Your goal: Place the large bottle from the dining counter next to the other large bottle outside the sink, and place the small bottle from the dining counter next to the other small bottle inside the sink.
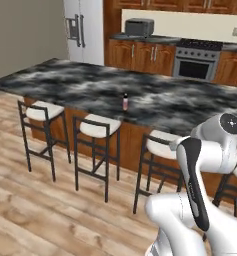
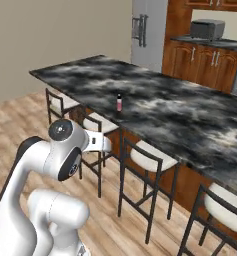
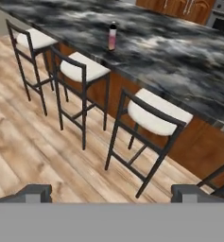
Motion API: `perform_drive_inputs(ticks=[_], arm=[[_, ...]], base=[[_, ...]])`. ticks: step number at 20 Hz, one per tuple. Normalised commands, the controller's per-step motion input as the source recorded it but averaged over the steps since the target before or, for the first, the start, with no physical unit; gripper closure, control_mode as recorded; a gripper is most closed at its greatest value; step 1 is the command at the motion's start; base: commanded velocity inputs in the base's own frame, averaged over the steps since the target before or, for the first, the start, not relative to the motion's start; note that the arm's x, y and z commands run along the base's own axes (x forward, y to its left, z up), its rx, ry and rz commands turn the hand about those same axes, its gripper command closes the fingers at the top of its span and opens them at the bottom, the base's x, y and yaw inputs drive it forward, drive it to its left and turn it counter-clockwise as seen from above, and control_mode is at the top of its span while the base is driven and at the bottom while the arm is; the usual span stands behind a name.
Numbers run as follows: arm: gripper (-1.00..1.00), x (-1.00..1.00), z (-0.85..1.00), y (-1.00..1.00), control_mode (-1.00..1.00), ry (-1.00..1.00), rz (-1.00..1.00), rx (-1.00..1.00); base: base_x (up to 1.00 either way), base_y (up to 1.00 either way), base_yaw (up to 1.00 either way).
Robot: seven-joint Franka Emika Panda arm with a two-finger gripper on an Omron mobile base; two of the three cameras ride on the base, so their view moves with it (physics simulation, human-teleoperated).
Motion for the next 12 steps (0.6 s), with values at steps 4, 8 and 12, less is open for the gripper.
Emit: perform_drive_inputs(ticks=[4,8,12], arm=[[-1.00,0.00,0.00,0.00,1.00,0.00,0.00,0.00],[-1.00,0.00,0.00,0.00,1.00,0.00,0.00,0.00],[-1.00,0.00,0.00,0.00,1.00,0.00,0.00,0.00]], base=[[0.98,0.87,-0.59],[0.82,0.94,-0.61],[0.75,1.00,-0.60]])
